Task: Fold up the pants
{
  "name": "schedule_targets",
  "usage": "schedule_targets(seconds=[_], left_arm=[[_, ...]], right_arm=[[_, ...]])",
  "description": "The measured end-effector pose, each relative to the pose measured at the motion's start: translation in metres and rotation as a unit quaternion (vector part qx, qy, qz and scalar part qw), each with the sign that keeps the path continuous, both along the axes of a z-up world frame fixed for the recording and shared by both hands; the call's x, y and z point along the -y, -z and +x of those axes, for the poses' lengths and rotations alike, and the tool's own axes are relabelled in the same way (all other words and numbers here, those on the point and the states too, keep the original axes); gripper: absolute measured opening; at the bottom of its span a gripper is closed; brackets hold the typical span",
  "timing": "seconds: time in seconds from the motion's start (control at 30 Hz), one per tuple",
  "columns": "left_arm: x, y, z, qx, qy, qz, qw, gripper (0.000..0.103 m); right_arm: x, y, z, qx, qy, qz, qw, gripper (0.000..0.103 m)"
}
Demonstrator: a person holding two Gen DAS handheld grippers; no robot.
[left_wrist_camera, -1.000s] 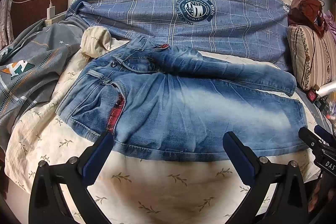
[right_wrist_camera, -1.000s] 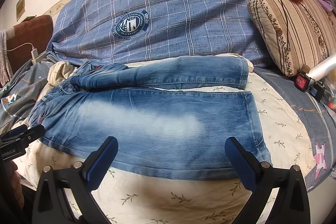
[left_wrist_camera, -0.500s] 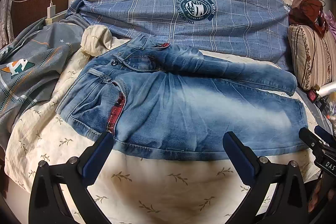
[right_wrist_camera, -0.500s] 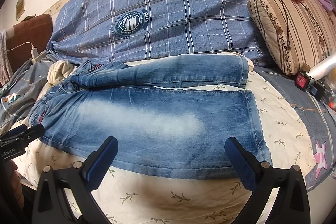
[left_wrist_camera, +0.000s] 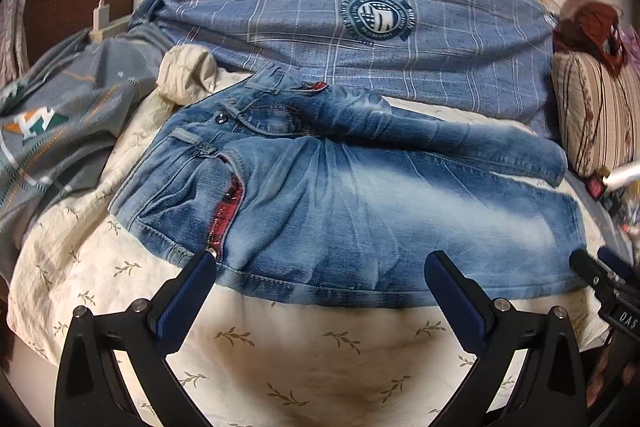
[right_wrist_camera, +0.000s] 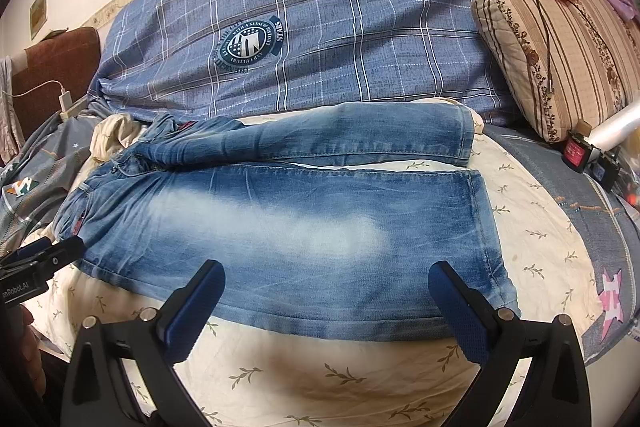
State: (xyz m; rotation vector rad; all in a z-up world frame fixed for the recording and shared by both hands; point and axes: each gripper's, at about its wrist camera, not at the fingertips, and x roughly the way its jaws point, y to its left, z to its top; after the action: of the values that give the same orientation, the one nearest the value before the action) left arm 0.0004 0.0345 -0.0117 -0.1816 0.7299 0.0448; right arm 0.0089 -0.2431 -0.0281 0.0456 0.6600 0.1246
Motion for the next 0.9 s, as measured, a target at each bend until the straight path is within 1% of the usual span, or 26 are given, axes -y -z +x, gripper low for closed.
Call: schedule_targets(seconds=[0.07, 0.13, 0.17, 0.2, 0.27, 0.3, 0.33, 0.37, 0.4, 0.43, 0.47, 0.53, 0.57, 0.6, 0.67, 0.7, 0.73, 0.77, 0.8, 0.9], left_arm=[[-0.019, 0.002, 0.002, -0.007, -0.024, -0.037, 0.999, 0.103], [-0.05, 0.007, -0.001, -0.014, -0.072, -0.089, 0.9933, 0.103], [-0.068, 0.011, -0.004, -0.018, -0.098, -0.12, 0.9877, 0.103], [-0.087, 0.018, -0.007, -0.024, -0.125, -0.159, 0.9791, 0.103], [-0.116, 0.032, -0.012, -0.038, -0.163, -0.221, 0.9607, 0.103], [-0.128, 0.038, -0.015, -0.044, -0.183, -0.243, 0.9514, 0.103], [-0.135, 0.041, -0.016, -0.048, -0.193, -0.257, 0.9458, 0.103], [-0.142, 0.044, -0.015, -0.05, -0.197, -0.27, 0.9413, 0.103], [-0.147, 0.046, -0.014, -0.053, -0.199, -0.28, 0.9378, 0.103], [-0.152, 0.048, -0.011, -0.055, -0.201, -0.29, 0.9341, 0.103], [-0.156, 0.049, -0.007, -0.06, -0.205, -0.302, 0.9293, 0.103], [-0.159, 0.051, -0.002, -0.065, -0.214, -0.322, 0.92, 0.103], [-0.161, 0.051, 0.001, -0.064, -0.215, -0.332, 0.9163, 0.103], [-0.161, 0.049, 0.005, -0.065, -0.216, -0.333, 0.9155, 0.102], [-0.165, 0.047, 0.012, -0.066, -0.225, -0.322, 0.9173, 0.091], [-0.166, 0.047, 0.016, -0.071, -0.225, -0.321, 0.9174, 0.074], [-0.168, 0.049, 0.023, -0.078, -0.223, -0.323, 0.9164, 0.044], [-0.168, 0.051, 0.026, -0.089, -0.223, -0.324, 0.9152, 0.031], [-0.17, 0.053, 0.028, -0.098, -0.231, -0.317, 0.9146, 0.028], [-0.172, 0.056, 0.025, -0.096, -0.233, -0.323, 0.9122, 0.028]], right_arm=[[0.003, 0.002, 0.001, -0.01, -0.006, 0.015, 1.0, 0.103], [0.012, 0.007, 0.003, -0.032, -0.019, 0.051, 0.998, 0.103], [0.017, 0.009, 0.003, -0.043, -0.025, 0.071, 0.996, 0.103], [0.027, 0.014, 0.003, -0.06, -0.036, 0.113, 0.991, 0.103], [0.043, 0.02, 0.002, -0.083, -0.041, 0.169, 0.981, 0.103], [0.053, 0.024, 0.002, -0.096, -0.038, 0.199, 0.974, 0.103], [0.065, 0.029, 0.002, -0.106, -0.034, 0.228, 0.967, 0.103], [0.072, 0.032, 0.003, -0.112, -0.03, 0.244, 0.963, 0.103], [0.085, 0.037, 0.004, -0.121, -0.02, 0.277, 0.953, 0.103], [0.093, 0.041, 0.005, -0.127, -0.013, 0.3, 0.946, 0.103], [0.106, 0.049, 0.005, -0.138, -0.002, 0.343, 0.929, 0.103], [0.123, 0.06, 0.005, -0.146, 0.011, 0.413, 0.899, 0.103], [0.127, 0.061, 0.005, -0.148, 0.015, 0.433, 0.889, 0.103], [0.134, 0.066, 0.005, -0.151, 0.022, 0.463, 0.873, 0.103], [0.142, 0.069, 0.003, -0.151, 0.035, 0.492, 0.857, 0.103], [0.143, 0.068, 0.002, -0.151, 0.039, 0.498, 0.853, 0.103], [0.146, 0.069, 0.001, -0.151, 0.045, 0.507, 0.848, 0.103], [0.15, 0.069, 0.001, -0.152, 0.052, 0.515, 0.842, 0.103], [0.153, 0.071, 0.001, -0.151, 0.063, 0.528, 0.833, 0.103], [0.166, 0.078, 0.001, -0.164, 0.092, 0.545, 0.817, 0.103]])
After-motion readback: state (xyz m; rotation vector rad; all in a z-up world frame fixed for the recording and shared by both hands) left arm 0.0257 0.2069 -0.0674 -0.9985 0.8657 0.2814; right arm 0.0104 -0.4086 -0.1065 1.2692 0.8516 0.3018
